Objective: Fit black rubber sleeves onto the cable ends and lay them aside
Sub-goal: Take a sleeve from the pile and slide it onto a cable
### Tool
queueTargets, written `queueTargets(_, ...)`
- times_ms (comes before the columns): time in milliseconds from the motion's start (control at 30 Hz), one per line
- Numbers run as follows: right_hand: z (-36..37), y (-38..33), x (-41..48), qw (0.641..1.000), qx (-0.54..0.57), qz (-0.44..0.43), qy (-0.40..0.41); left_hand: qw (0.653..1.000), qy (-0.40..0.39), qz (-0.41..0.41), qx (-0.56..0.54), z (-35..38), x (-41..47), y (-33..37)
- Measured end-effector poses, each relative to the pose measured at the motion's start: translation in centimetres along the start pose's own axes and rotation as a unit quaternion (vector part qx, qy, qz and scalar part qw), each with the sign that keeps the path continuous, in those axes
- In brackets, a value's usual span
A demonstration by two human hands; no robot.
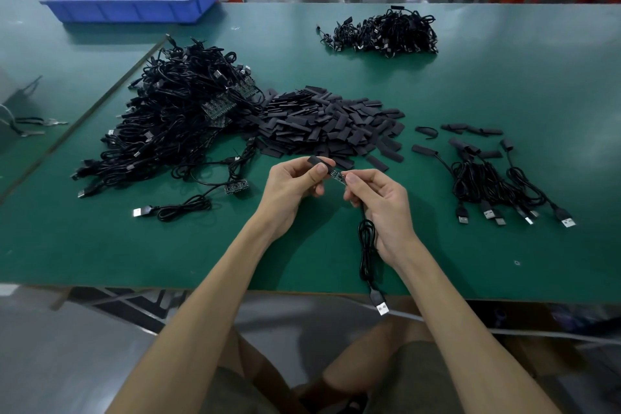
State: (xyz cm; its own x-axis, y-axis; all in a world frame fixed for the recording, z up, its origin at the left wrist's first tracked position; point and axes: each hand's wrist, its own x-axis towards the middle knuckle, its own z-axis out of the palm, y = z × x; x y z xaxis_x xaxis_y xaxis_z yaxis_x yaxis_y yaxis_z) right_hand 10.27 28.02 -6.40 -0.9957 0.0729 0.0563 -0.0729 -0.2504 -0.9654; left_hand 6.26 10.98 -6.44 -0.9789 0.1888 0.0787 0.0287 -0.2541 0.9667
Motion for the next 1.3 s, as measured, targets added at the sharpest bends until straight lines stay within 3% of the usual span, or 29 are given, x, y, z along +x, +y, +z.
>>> queueTargets(500, -0.06, 0.30, 0.15, 1.000, -0.008, 0.004, 0.022, 1.000, -0.023, 0.009, 0.003, -0.16, -0.07, -0.07)
queueTargets(1300, 0.19, 0.23, 0.00, 0.999, -0.041, -0.017, 0.026, 0.999, 0.010, 0.028, 0.038, -0.14, 0.25, -0.54)
